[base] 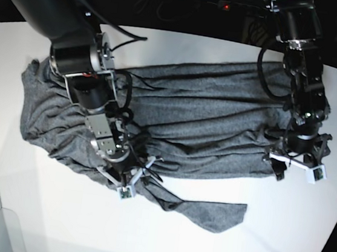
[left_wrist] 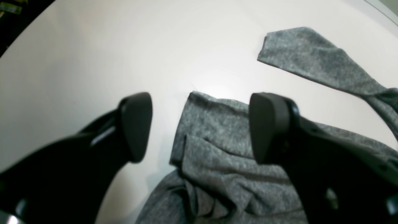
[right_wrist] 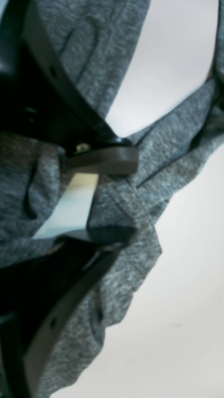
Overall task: Layout the t-shirt on the table in an organized manner, then fold the t-shirt properly
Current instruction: 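Move both grippers inward over the shirt, bunching the fabric toward the middle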
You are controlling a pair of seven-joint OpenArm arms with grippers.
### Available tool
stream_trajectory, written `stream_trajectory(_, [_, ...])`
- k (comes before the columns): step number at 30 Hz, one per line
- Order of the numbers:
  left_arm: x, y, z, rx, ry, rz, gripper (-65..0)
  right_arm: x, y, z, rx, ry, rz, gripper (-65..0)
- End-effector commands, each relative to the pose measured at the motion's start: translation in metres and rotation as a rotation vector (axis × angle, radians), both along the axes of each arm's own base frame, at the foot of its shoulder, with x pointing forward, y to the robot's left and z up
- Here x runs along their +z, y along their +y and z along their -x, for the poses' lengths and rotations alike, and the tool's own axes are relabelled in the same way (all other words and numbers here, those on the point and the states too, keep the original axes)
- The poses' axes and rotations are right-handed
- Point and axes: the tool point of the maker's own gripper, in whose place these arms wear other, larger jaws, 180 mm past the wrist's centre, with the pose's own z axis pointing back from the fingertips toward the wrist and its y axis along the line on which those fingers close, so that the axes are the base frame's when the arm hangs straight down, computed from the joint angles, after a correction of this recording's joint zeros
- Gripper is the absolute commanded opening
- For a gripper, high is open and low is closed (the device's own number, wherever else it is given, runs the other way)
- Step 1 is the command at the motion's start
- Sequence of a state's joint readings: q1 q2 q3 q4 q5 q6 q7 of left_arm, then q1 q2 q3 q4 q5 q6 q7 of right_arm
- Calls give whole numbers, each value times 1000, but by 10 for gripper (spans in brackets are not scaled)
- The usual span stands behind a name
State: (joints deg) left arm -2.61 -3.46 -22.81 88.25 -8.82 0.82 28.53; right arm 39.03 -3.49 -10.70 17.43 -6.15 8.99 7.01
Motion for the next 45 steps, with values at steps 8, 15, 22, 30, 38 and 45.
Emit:
stream_trajectory(8, [23, 3, -12, -1, -72, -20, -183, -26, 26, 40, 142, 147, -43, -376])
stream_trajectory(15, [34, 4, -20, -2, -96, -22, -182, 26, 35, 59, 201, -2, -41, -374])
stream_trajectory(22, [43, -1, -31, -9, -124, -12, -180, 88, 49, 76, 303, -119, -20, -374])
stream_trajectory(30, [36, -36, -82, -108, -87, 6, -178, 134, 37, 78, 290, -253, 4, -375])
stream_trajectory(38, [17, -124, -142, -259, -47, 55, -178, 118, 16, 106, 246, -218, 6, -376])
stream_trajectory(45, [-13, -194, -152, -381, -11, 42, -178, 105, 9, 143, 247, -187, 18, -376])
